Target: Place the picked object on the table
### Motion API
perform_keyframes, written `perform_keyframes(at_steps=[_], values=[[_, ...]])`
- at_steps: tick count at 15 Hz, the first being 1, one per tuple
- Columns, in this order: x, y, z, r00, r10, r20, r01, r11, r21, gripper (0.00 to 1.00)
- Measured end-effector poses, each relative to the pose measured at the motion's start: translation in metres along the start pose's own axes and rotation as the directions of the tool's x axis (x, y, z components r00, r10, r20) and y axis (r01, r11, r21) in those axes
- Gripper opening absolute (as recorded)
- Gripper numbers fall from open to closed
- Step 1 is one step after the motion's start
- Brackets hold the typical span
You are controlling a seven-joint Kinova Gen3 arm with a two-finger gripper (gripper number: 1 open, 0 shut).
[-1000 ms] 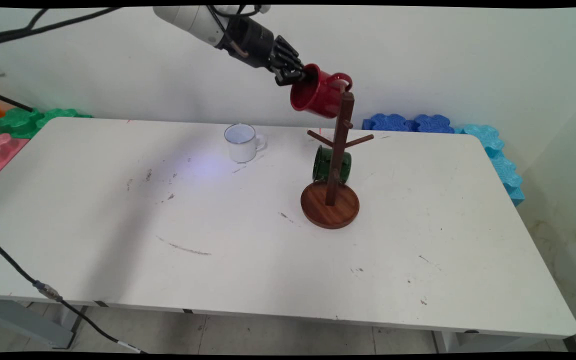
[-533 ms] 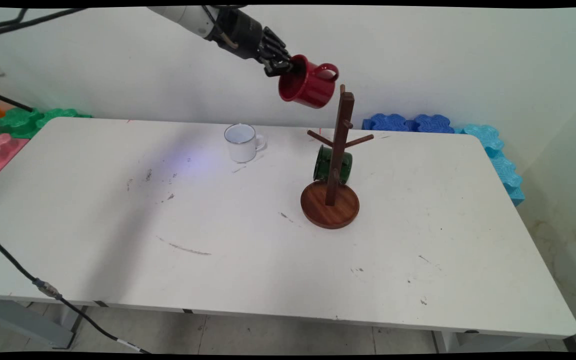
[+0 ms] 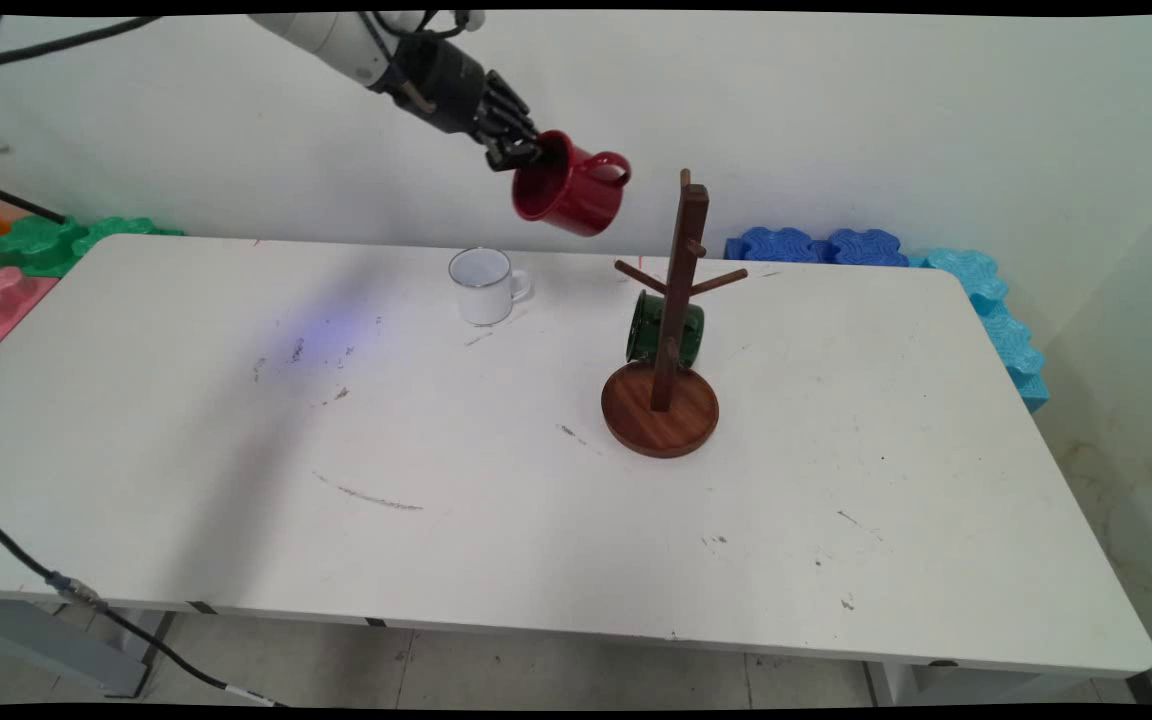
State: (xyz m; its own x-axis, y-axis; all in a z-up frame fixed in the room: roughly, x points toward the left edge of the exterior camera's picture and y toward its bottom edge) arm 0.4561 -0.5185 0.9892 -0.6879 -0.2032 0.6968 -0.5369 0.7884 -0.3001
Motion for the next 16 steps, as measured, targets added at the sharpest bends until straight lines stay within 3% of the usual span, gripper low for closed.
perform_keyframes(at_steps=[7,16], values=[[-0.024,0.016,-0.027,0.995,0.021,0.099,-0.021,1.0,0.006,0.0],[-0.066,0.054,-0.046,0.975,0.025,0.22,-0.018,0.999,-0.037,0.0]])
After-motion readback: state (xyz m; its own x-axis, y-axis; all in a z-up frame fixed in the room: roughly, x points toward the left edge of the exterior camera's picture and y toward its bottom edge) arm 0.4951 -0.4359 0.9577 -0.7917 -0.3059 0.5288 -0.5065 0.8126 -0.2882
